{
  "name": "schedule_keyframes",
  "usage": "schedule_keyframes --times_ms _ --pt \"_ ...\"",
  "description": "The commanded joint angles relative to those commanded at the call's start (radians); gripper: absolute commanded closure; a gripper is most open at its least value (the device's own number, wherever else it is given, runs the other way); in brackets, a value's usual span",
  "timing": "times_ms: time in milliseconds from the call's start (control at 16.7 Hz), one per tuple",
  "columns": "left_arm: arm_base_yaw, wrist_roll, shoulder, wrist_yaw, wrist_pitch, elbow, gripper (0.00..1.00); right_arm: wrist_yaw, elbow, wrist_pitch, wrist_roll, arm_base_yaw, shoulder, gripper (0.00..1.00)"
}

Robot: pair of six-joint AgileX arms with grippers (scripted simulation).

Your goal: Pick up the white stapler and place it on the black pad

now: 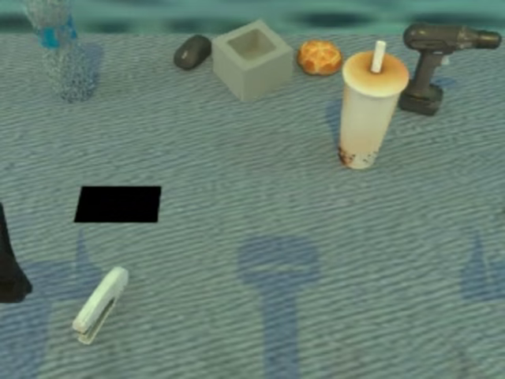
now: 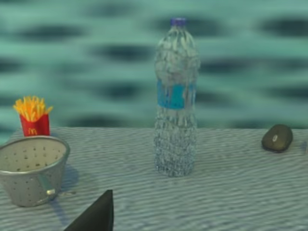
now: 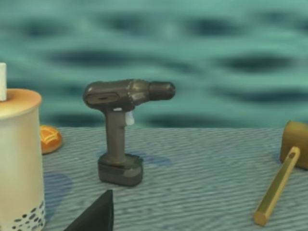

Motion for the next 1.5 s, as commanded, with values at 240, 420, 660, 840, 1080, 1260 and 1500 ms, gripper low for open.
schedule_keyframes --times_ms 240,420,660,840,1080,1260,1500 --pt "-0.012 0.001 0.033 0.002 -0.03 0.031 0.0 0.0 0.0 0.0 0.0 0.0 0.0 0.0" --pt "-0.048 0.005 0.16 0.004 -0.134 0.141 0.0 0.0 0.0 0.0 0.0 0.0 0.0 0.0" --pt "-0.116 0.015 0.472 0.002 -0.351 0.361 0.0 0.0 0.0 0.0 0.0 0.0 0.0 0.0" --pt "-0.174 0.026 0.773 -0.002 -0.543 0.545 0.0 0.0 0.0 0.0 0.0 0.0 0.0 0.0" --pt "-0.251 0.038 1.137 -0.006 -0.79 0.781 0.0 0.0 0.0 0.0 0.0 0.0 0.0 0.0" --pt "-0.299 0.044 1.348 -0.007 -0.941 0.934 0.0 0.0 0.0 0.0 0.0 0.0 0.0 0.0" --pt "-0.341 0.048 1.541 -0.006 -1.071 1.078 0.0 0.0 0.0 0.0 0.0 0.0 0.0 0.0"
